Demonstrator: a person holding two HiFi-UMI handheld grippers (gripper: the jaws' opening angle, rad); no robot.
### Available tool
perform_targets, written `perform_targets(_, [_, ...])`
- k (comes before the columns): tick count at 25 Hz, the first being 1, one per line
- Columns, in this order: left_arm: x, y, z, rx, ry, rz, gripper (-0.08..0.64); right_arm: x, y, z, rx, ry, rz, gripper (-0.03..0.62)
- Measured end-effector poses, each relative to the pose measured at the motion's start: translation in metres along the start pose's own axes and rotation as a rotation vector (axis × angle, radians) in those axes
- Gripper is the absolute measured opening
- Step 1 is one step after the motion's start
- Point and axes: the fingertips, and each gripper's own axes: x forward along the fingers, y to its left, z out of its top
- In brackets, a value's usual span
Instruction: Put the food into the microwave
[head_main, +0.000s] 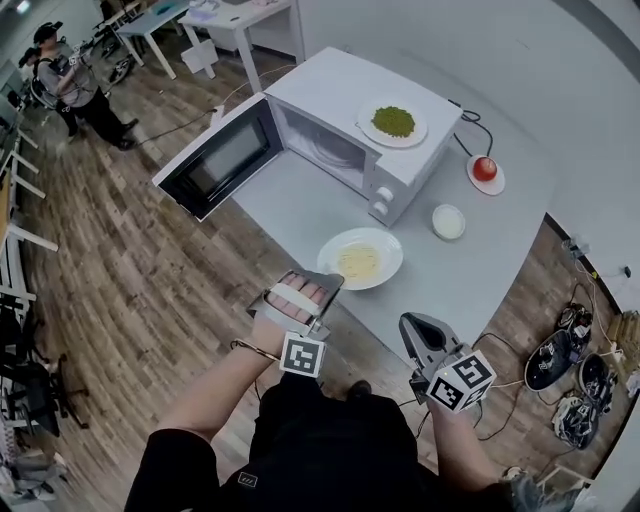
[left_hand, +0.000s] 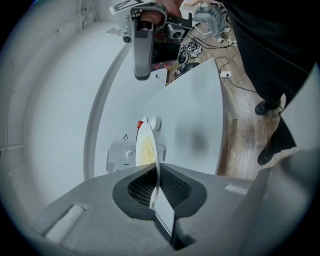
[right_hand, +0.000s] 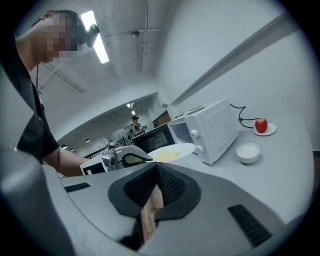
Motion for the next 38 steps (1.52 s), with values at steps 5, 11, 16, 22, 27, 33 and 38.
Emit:
perform_targets(5, [0.006, 0.013, -0.068, 0.009, -0.021, 0.034, 0.023, 0.075, 0.014, 0.021, 0.005, -0.009, -0.020, 0.014])
perform_targets(11, [0.012, 0.024, -0.145, 0.034, -0.053, 0.048, 0.021, 0.156, 0.035, 0.040, 0.011, -0.022, -0.060, 0.014])
perform_targets(16, [0.026, 0.031, -0.181, 0.033, -0.065, 0.048, 0.023, 0.199, 0.047, 0.047, 0.019, -0.025, -0.051, 0.014])
perform_targets(22, [0.052, 0.034, -0.202, 0.016, -0.057, 0.037, 0.023, 0.224, 0.036, 0.044, 0.045, -0.002, -0.050, 0.014])
perform_targets(27, [0.080, 0.033, -0.211, 0.000, -0.039, -0.003, 0.023, 0.238, 0.015, 0.047, 0.057, 0.004, -0.032, 0.014])
perform_targets(33, [0.121, 0.030, -0.222, -0.012, 0.004, -0.006, 0.023, 0.248, -0.011, 0.054, 0.056, 0.007, -0.004, 0.014])
perform_targets(38, [0.148, 0.041, -0.230, -0.017, 0.039, -0.011, 0.023, 0.254, -0.027, 0.044, 0.049, 0.049, 0.029, 0.014])
